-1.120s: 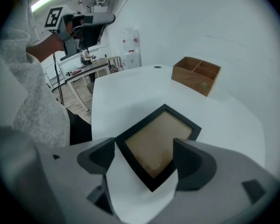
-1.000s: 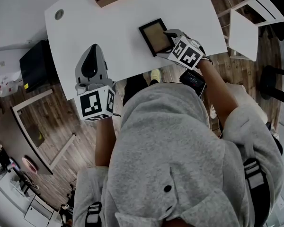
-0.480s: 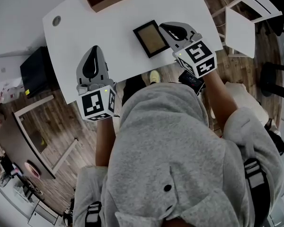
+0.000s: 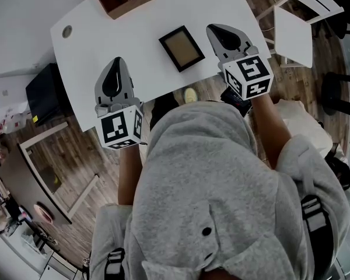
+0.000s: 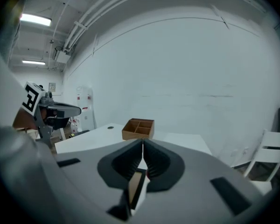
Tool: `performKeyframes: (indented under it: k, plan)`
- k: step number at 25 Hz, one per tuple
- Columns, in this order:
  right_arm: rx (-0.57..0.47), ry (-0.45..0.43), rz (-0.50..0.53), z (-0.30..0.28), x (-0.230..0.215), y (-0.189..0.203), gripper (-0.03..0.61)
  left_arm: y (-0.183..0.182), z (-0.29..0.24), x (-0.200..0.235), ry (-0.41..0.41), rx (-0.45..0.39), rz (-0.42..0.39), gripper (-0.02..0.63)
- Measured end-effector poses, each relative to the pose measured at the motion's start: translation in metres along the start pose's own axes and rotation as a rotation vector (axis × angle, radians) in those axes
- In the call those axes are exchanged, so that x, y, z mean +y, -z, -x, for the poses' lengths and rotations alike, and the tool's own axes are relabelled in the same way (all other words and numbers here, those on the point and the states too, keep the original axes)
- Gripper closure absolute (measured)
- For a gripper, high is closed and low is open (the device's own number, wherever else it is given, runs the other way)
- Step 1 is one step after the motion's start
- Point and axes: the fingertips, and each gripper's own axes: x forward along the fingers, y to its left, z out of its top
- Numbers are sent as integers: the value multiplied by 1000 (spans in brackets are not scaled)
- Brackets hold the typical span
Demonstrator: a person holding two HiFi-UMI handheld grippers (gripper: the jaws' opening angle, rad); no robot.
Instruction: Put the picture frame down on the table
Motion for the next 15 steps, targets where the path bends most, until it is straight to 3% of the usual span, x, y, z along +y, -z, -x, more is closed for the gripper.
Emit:
performKeyframes:
  k: [15]
  plan:
    - [29,-1,32,-3,-21,5,549,-3,-26,-19,28,23,-3,594]
